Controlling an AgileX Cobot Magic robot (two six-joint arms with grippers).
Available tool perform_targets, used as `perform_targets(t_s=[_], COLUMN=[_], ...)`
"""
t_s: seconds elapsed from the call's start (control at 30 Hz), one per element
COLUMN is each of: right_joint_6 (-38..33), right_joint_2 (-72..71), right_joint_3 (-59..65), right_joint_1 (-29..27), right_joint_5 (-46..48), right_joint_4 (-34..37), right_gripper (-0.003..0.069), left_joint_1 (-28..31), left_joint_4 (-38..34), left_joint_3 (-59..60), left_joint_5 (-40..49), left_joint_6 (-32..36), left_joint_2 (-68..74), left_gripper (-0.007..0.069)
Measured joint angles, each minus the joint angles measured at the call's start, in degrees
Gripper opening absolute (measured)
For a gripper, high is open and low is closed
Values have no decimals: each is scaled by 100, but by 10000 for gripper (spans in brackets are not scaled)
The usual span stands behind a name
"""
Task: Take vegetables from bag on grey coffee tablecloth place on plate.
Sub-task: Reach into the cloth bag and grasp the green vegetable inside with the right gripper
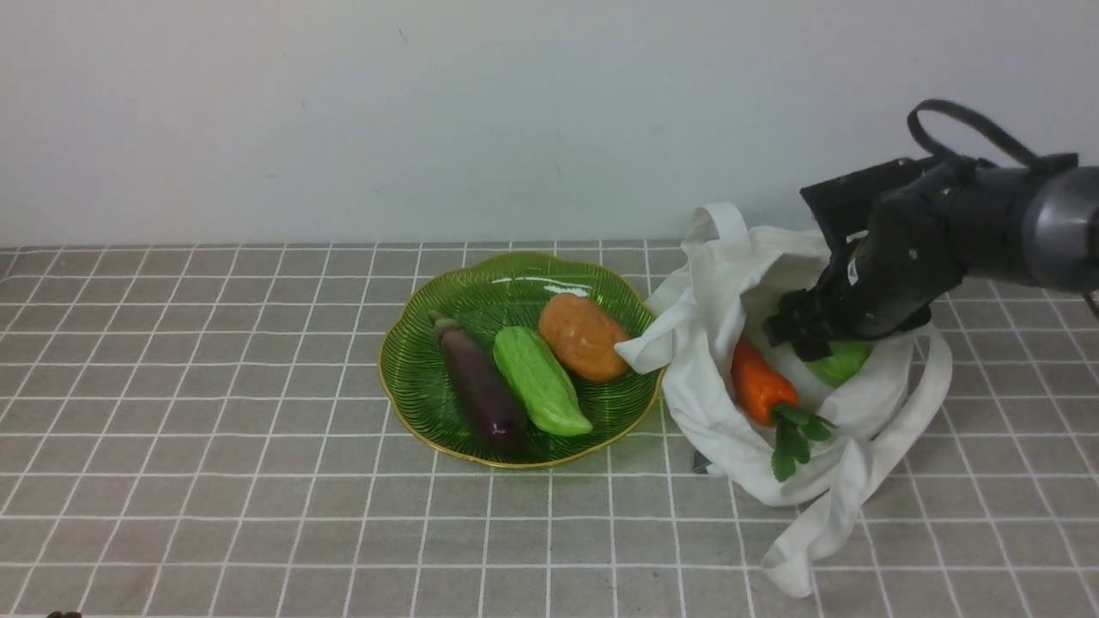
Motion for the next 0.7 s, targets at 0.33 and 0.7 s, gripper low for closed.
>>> perform_targets(t_s=[0.33,0.7], right_joint_6=[467,447], right_joint_2=[293,340], right_joint_3=[-21,-39], right_joint_1=[0,2], right_joint_5=[-26,153], right_joint_4=[-215,141], right_gripper=[513,395], left_joint_1=[0,0], left_joint_4=[0,0], left_joint_3=[0,0], left_joint_5=[0,0], left_joint_6=[0,0], left_joint_2=[0,0], left_gripper=[-5,-5])
